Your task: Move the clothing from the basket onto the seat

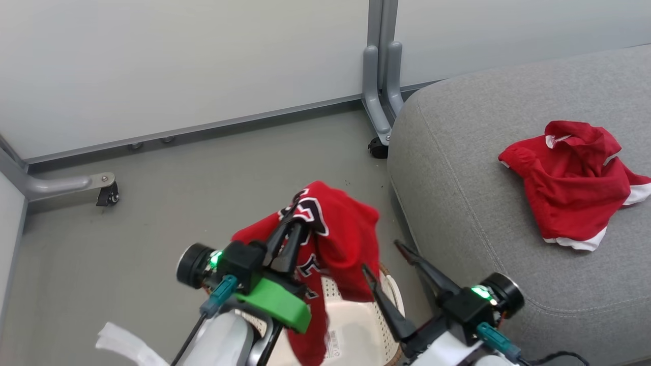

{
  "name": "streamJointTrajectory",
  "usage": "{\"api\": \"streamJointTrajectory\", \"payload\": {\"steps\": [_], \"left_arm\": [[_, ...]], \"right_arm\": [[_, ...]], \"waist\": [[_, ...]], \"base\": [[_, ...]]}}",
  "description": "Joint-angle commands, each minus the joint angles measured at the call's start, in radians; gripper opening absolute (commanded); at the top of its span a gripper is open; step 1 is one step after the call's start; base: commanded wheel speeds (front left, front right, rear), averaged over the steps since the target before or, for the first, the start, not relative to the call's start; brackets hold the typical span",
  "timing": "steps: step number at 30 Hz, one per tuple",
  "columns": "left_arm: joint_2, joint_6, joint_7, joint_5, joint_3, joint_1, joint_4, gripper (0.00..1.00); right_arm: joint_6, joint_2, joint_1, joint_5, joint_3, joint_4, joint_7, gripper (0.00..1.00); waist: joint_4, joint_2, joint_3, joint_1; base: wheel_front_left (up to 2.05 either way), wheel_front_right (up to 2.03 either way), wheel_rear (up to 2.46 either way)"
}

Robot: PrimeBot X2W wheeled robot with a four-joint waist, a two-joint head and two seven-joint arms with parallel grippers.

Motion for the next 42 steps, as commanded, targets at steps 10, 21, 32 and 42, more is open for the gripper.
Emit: {"api": "streamJointTrajectory", "payload": {"steps": [10,21,32,42], "left_arm": [[0.001,0.016,-0.003,-0.071,-0.178,-0.138,0.01,0.0],[0.001,0.056,-0.003,-0.143,-0.325,-0.208,0.032,0.0],[0.001,0.078,-0.003,-0.145,-0.347,-0.223,0.068,0.0],[0.001,0.086,-0.002,-0.129,-0.331,-0.204,0.08,0.93]], "right_arm": [[0.0,0.011,-0.118,-0.006,0.071,0.102,-0.003,1.0],[0.0,0.047,-0.133,-0.022,0.036,0.124,-0.003,0.07],[0.0,0.064,-0.113,-0.013,-0.004,0.13,-0.003,0.0],[0.0,0.056,-0.103,-0.023,-0.015,0.117,-0.003,0.0]], "waist": [[0.005,0.0,0.011,0.0001],[0.007,0.0,0.015,0.0001],[0.007,0.0,0.021,0.0001],[0.005,0.0,0.027,0.0001]], "base": [[0.0,0.0,0.0],[0.0,0.0,0.0],[0.0,0.0,0.0],[0.0,0.0,0.0]]}}
